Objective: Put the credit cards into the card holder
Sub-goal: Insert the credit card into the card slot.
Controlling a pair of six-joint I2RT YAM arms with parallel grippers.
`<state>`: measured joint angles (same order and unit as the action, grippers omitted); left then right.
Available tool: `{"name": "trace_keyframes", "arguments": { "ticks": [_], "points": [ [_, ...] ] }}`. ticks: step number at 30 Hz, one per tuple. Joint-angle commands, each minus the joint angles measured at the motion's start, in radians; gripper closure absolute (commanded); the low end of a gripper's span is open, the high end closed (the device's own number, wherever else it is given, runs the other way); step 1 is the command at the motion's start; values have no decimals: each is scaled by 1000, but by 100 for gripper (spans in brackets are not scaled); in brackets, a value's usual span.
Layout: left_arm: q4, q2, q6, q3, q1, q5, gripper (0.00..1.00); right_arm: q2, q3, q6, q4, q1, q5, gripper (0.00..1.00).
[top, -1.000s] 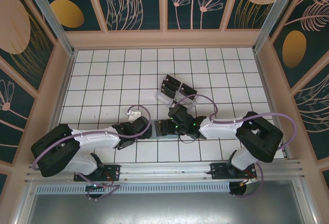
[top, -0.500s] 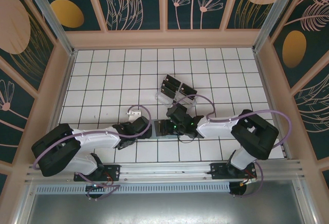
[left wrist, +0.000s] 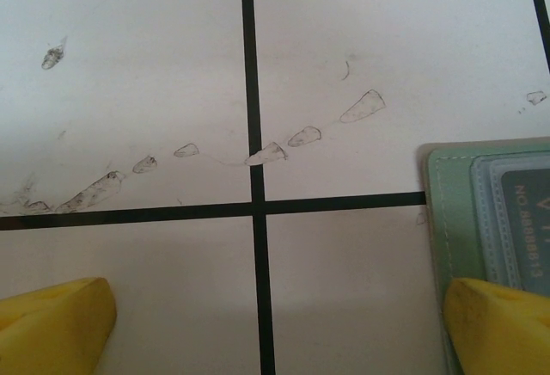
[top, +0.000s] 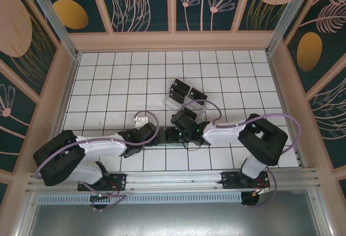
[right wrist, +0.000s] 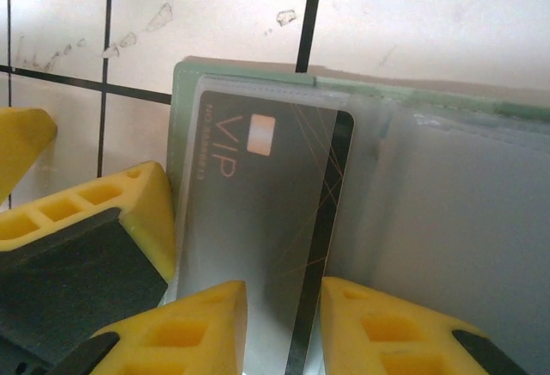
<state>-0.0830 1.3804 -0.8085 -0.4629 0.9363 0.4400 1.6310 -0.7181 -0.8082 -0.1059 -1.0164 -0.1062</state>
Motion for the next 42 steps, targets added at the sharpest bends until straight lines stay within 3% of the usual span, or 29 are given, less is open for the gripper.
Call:
{"name": "trace_keyframes", "arguments": {
  "ticks": [1, 12, 42],
  "points": [
    [3, 26, -4, 26, -4, -25, 2, 16, -34, 21, -20, -16, -19, 71],
    [-107, -72, -27, -28, -6, 69, 1, -109, -13, 32, 33, 14, 30, 58],
    [-77, -22, -78, 30, -5, 62, 2, 14, -50, 44, -33, 39, -23, 60]
  ]
}}
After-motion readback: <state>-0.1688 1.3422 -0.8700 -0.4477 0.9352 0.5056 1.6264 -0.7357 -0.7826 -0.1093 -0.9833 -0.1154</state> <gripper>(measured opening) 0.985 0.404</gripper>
